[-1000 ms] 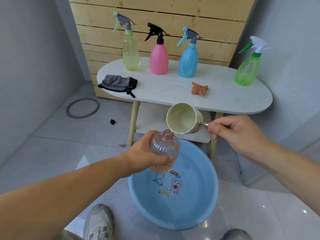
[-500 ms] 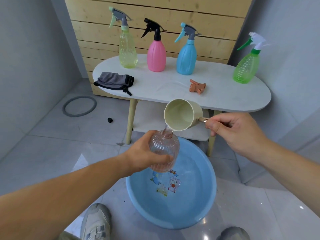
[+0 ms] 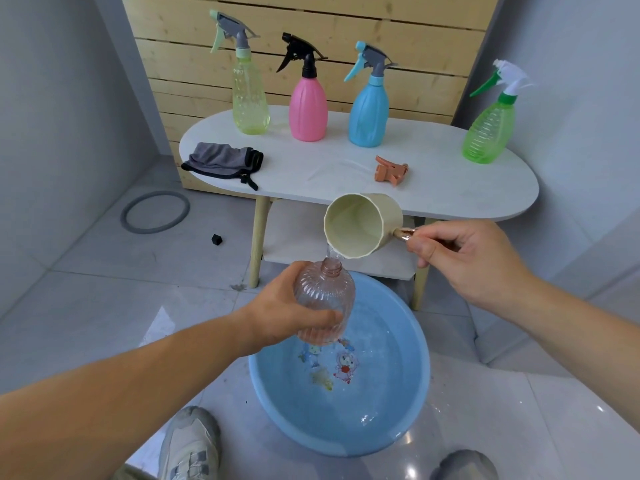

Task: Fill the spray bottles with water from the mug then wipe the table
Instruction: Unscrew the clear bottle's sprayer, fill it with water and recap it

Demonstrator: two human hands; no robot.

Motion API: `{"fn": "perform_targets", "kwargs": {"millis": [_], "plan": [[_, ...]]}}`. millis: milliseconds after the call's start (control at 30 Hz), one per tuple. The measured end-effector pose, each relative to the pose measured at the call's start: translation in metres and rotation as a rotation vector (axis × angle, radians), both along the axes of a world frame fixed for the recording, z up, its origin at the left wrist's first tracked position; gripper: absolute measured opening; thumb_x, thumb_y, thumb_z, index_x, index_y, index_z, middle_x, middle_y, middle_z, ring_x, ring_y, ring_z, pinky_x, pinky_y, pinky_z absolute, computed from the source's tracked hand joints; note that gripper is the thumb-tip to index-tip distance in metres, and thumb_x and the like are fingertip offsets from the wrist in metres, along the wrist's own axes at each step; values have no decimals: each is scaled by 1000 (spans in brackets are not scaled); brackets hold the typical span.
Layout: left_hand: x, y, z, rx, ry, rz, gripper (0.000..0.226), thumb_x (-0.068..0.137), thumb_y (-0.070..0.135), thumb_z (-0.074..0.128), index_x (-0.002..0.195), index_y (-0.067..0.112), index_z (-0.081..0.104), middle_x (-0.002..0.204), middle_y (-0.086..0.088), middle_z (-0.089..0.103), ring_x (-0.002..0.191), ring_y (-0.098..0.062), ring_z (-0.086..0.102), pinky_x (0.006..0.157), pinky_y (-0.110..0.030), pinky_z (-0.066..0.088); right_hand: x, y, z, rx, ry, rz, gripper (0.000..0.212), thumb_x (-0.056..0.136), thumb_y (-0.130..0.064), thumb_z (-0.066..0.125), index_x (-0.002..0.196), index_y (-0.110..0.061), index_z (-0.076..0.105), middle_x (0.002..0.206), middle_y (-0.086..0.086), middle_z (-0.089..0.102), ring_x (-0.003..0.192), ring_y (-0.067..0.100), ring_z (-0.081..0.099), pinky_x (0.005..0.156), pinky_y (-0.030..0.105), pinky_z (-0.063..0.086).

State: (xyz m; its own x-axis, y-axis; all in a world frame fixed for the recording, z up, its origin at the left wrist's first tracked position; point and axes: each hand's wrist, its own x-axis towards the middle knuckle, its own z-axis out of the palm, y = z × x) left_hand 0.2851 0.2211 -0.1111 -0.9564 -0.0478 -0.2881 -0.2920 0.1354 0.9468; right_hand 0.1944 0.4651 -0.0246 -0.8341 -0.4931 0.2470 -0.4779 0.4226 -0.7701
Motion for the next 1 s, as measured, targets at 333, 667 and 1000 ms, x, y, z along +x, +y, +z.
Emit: {"fn": "perform_targets", "kwargs": {"millis": [333,667,1000], "plan": [[0,-1,1,-7,1,9,68,75,9,91,129,28,55,111,3,71,98,-9,72,83,-30,62,0,-1,1,1,35,19,20,90,-15,68,76,-30,71,67,-7,69,65,-2,60,67,6,41],[-2,0,-1,15,13,11,64,75,6,90,124,30,56,110,4,71,97,-9,73,85,-33,63,0,-2,0,-13,77,57,22,90,-14,67,74,-28,70,71,-6,69,68,5,62,70,9,43],[-2,1,-1,6,19,9,65,75,7,90,124,31,56,111,4,71,98,-8,72,86,-32,62,4,-4,5,-20,131,86,35,89,-7,67,69,-35,63,76,-7,66,72,9,62,70,4,40]]}}
